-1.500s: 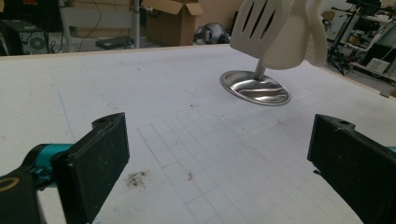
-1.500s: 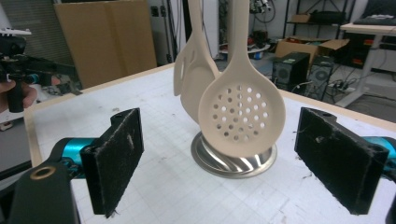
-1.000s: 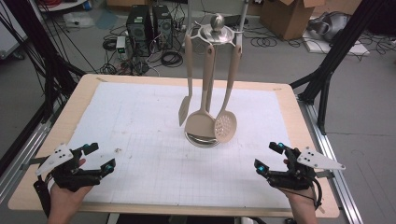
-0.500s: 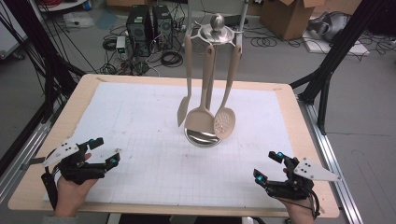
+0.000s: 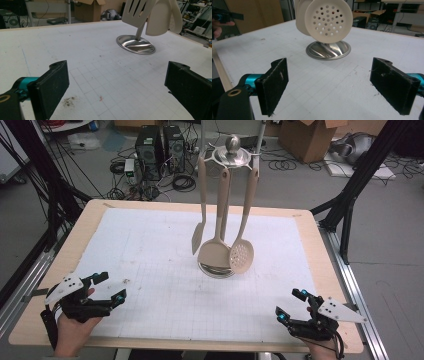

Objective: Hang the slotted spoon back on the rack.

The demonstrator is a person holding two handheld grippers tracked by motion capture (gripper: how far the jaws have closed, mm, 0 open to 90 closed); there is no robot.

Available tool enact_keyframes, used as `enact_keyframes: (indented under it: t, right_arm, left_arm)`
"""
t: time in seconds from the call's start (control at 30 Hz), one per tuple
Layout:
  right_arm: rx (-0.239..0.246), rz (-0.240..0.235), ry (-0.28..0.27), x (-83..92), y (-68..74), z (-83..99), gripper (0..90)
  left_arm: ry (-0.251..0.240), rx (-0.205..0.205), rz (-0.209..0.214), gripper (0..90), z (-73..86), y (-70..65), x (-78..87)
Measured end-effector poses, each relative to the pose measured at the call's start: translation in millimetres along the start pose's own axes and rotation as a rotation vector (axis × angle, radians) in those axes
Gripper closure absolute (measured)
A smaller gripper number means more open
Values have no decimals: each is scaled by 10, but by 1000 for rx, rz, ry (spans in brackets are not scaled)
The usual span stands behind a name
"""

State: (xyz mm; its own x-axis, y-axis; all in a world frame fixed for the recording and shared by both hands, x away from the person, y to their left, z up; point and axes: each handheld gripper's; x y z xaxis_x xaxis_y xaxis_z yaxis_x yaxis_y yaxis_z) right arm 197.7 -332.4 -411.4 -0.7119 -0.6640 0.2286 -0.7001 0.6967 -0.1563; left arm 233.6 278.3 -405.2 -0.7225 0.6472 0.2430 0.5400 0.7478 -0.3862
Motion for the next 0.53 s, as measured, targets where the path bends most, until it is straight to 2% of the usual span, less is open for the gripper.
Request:
enact_keyframes:
  t: [0.17, 0.37, 0.53]
  right_arm:
    - [-5, 9, -34, 72, -21, -8, 142]
    - [-2, 3, -30, 92, 5, 11, 142]
    - [-31, -2, -69, 80, -20, 7, 142]
  left_arm:
    - [2, -1, 2, 61, 24, -3, 37]
    - [13, 9, -9, 60, 62, -13, 58]
    - [17, 16, -23, 61, 75, -1, 53]
Point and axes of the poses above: each handheld gripper's, and its own axes: x roughly backward along the jaws, z roughly out of its underside, y roughly to its left, and after that the axes turned 15 degrees about x, right-handed
